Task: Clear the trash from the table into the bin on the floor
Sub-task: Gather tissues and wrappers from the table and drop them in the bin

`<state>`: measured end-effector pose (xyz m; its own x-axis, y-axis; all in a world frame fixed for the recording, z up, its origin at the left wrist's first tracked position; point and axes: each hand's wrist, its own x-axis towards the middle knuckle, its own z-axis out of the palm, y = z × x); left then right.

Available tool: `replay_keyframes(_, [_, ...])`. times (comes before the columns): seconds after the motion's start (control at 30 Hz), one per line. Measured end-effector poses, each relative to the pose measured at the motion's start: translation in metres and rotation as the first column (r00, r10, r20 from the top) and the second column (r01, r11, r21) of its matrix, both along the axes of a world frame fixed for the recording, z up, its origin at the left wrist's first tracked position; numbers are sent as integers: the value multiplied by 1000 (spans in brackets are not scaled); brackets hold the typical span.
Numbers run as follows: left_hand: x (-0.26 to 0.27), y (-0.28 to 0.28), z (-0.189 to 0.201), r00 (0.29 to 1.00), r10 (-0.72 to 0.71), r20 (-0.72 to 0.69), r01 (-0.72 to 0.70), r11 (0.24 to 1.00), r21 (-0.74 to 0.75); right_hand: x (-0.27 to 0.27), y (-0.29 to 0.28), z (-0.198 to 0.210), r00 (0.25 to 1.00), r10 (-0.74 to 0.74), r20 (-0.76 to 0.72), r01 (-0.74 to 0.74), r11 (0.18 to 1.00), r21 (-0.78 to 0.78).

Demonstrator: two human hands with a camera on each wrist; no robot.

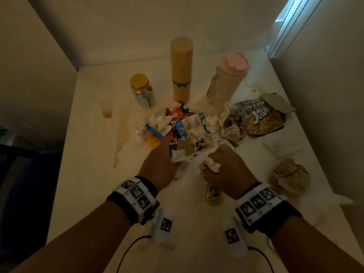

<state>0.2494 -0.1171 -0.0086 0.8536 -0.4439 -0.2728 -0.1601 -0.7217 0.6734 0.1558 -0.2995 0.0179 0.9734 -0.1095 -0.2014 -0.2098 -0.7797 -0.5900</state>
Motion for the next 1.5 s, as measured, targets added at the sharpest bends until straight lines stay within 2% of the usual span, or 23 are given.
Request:
replay_keyframes(0.13, [4,0,16,995,-94,-32,91,991,-96,-17,-33,6,962,-260,85,246,959,143])
replay_keyframes(0.2, [10,-13,18,986,-165,-6,164,981,-101,-14,-43,0,942,-325,81,309,936,166])
replay_keyframes(0.3, [16,-49,17,958,-281,54,282,959,-6,-7,-48,-1,938,-344,50,331,929,167])
replay_keyframes(0.4, [17,-81,7,906,-417,69,406,904,135,-3,-46,-1,939,-345,16,334,921,202])
replay_keyframes(0.57, [18,-105,-13,876,-480,34,456,850,263,1,-48,-25,930,-354,-95,365,920,145])
replay_keyframes(0.67, [18,-107,-21,902,-431,1,419,876,239,8,-46,-37,953,-285,-106,291,955,46])
replay_keyframes(0.77, [15,-100,-19,926,-369,-84,379,899,218,14,-45,-39,943,-285,-174,290,957,2])
replay_keyframes(0.87, [6,-82,1,950,-308,-56,312,947,82,10,-44,-34,953,-261,-153,259,965,-35])
replay_keyframes(0.97, [-5,-50,20,980,-196,-22,195,980,-40,0,-45,-18,967,-247,-70,250,967,48])
replay_keyframes(1.13, [-38,1,62,999,-1,-42,-5,988,-156,-12,-38,21,981,-187,-53,194,954,230])
replay_keyframes(1.3, [-75,70,75,992,124,-18,-125,962,-241,-5,-6,43,993,77,89,-96,970,224])
replay_keyframes(1.4, [-104,121,84,968,251,-28,-249,930,-269,2,38,56,953,267,140,-286,947,147])
replay_keyframes(1.5, [-136,185,93,933,360,-13,-352,902,-250,8,97,67,883,453,125,-467,874,133])
